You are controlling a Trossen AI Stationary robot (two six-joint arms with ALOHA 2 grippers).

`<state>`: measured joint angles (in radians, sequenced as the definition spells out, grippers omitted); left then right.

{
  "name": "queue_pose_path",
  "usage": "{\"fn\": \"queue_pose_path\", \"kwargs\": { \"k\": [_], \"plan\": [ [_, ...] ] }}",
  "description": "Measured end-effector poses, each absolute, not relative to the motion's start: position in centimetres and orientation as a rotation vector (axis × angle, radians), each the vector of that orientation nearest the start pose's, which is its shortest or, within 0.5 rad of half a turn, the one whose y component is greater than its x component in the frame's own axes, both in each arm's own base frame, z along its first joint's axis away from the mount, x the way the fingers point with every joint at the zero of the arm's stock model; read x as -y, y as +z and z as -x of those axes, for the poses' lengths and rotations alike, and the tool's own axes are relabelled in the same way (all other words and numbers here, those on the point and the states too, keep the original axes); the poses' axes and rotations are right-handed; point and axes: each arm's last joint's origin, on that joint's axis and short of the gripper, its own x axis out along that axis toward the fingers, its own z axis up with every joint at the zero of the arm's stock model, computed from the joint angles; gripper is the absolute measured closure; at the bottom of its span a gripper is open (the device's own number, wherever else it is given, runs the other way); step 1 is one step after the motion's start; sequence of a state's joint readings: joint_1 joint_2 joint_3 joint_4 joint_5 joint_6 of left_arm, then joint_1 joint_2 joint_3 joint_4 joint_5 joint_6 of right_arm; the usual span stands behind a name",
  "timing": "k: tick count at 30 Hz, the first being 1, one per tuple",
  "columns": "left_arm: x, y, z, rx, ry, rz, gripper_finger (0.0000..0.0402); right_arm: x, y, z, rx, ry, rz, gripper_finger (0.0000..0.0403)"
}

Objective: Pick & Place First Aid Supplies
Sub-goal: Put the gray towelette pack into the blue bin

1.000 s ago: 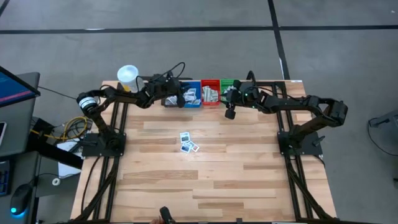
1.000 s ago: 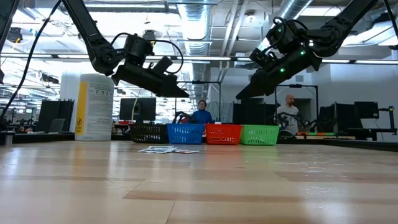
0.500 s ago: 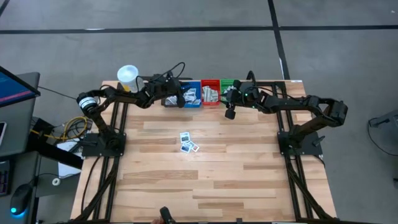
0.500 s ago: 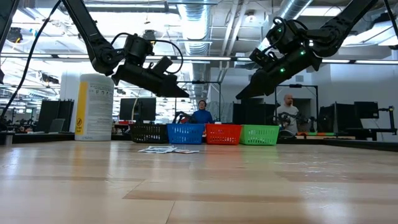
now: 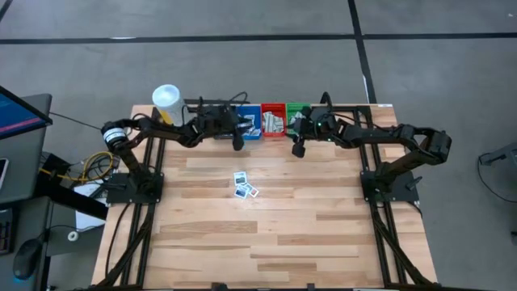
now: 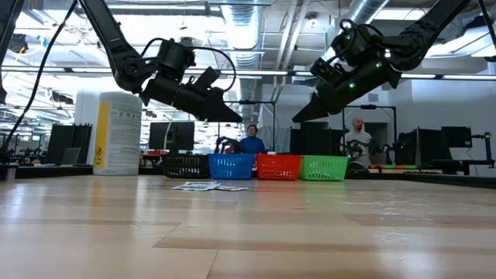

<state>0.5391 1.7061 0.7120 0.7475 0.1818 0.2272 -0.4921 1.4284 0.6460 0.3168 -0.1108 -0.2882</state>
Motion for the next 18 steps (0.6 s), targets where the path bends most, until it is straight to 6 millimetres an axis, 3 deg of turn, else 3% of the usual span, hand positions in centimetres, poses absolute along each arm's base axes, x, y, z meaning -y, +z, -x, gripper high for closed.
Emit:
{"fn": "queue_pose_path", "kwargs": {
  "k": [18],
  "plan": [
    [-8.2,12.2,-28.1,-0.427,0.094,-0.009,0.0293,9.5,19.3,-27.0,-0.461,-0.167,0.191,0.0284]
  ]
}}
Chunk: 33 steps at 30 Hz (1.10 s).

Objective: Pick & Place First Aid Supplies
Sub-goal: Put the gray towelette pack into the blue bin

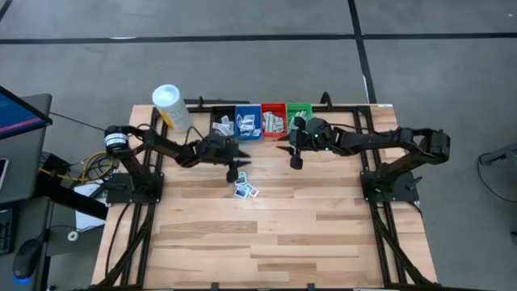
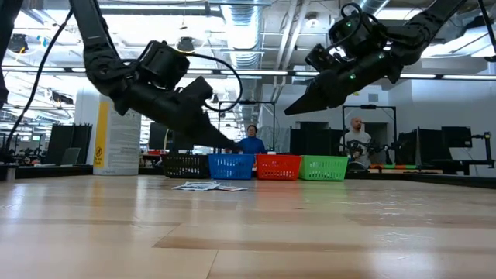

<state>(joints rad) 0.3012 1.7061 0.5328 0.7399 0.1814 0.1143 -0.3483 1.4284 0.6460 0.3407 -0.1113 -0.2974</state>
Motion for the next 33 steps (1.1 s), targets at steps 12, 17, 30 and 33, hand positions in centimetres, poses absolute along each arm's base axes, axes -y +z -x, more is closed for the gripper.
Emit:
{"fn": "queue_pose_path", "kwargs": {
  "k": [12,17,30,33],
  "plan": [
    [-3.5,9.6,-26.1,-0.548,0.041,0.038,0.0293,6.2,18.6,-27.5,-0.535,-0.038,0.195,0.0285],
    [-2.8,9.0,-25.4,-0.574,0.116,0.092,0.0293,4.8,18.3,-27.5,-0.510,0.099,0.188,0.0284],
    [-2.3,9.0,-25.5,-0.570,0.205,0.078,0.0293,3.5,16.5,-26.5,-0.481,0.171,0.230,0.0284],
    [-2.3,8.9,-25.4,-0.574,0.214,0.104,0.0293,3.5,16.4,-26.4,-0.487,0.170,0.221,0.0284]
  ]
}}
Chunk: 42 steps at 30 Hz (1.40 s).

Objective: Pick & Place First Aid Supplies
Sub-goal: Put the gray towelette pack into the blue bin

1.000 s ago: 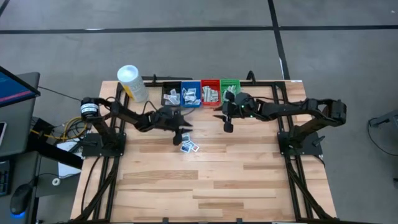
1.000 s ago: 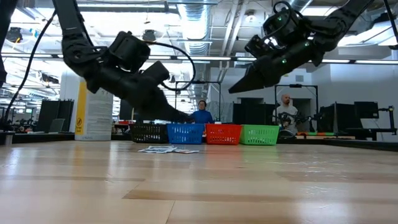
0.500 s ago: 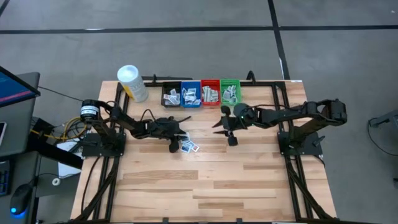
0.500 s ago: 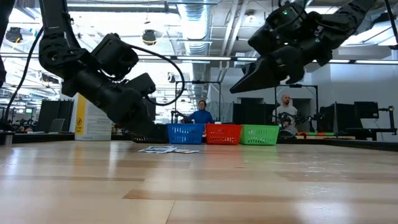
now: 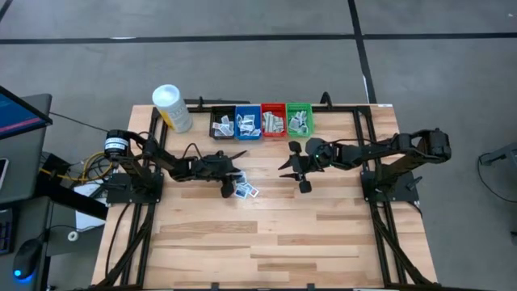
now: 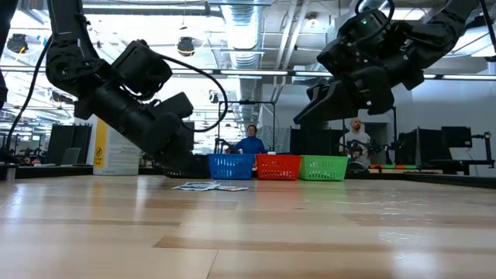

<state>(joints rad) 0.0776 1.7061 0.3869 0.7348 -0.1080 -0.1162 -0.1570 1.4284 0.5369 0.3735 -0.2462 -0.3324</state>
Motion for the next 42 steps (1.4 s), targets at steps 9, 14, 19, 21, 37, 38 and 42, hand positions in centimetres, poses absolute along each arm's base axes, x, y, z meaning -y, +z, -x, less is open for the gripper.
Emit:
{"fn": "queue_pose_path", "kwargs": {
  "k": [9,14,19,21,37,38,42],
  "plan": [
    [-2.4,8.0,-24.0,-0.607,0.316,0.161,0.0293,3.5,16.5,-26.4,-0.486,0.168,0.213,0.0284],
    [-2.4,7.7,-23.3,-0.616,0.346,0.187,0.0293,3.5,16.5,-26.4,-0.484,0.167,0.212,0.0284],
    [-2.4,7.6,-23.2,-0.623,0.357,0.193,0.0300,3.5,16.6,-26.5,-0.476,0.166,0.213,0.0284],
    [-2.4,7.6,-23.2,-0.624,0.360,0.192,0.0313,3.5,16.6,-26.5,-0.472,0.165,0.214,0.0284],
    [-1.7,7.8,-23.4,-0.589,0.353,0.163,0.0397,3.5,16.6,-26.5,-0.467,0.164,0.215,0.0284],
    [-1.5,7.9,-23.5,-0.578,0.334,0.148,0.0397,3.5,16.6,-26.5,-0.467,0.164,0.215,0.0284],
    [-0.7,8.4,-24.0,-0.519,0.273,0.102,0.0397,3.5,16.7,-26.5,-0.465,0.163,0.211,0.0284]
  ]
}}
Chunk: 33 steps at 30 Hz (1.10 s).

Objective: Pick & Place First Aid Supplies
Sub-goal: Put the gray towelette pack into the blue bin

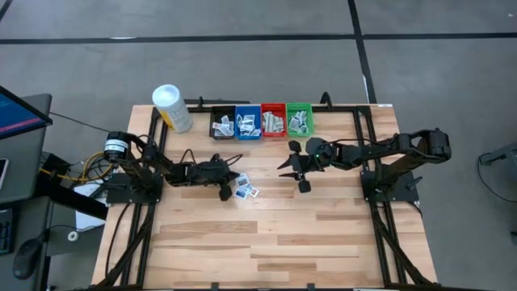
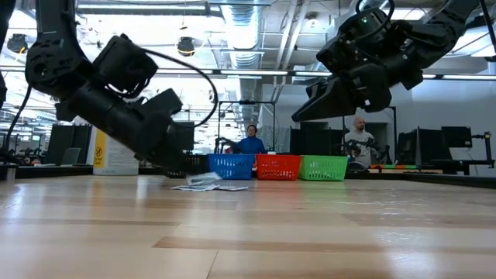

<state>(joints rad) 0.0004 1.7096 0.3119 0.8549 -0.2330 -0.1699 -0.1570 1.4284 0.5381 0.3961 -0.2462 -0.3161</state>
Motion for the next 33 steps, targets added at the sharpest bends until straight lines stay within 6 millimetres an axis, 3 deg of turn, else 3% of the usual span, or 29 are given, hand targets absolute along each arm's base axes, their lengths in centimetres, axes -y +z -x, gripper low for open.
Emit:
{"fn": "queue_pose_path", "kwargs": {
  "k": [10,17,33],
  "plan": [
    [-0.3,9.9,-25.8,-0.427,0.253,0.076,0.0398,3.5,16.7,-26.6,-0.463,0.162,0.209,0.0284],
    [-1.2,11.1,-27.1,-0.355,0.344,0.075,0.0396,3.5,16.7,-26.6,-0.463,0.162,0.209,0.0284],
    [-9.7,12.7,-26.2,-0.201,0.641,0.134,0.0395,3.5,16.7,-26.6,-0.463,0.162,0.209,0.0284]
  ]
}}
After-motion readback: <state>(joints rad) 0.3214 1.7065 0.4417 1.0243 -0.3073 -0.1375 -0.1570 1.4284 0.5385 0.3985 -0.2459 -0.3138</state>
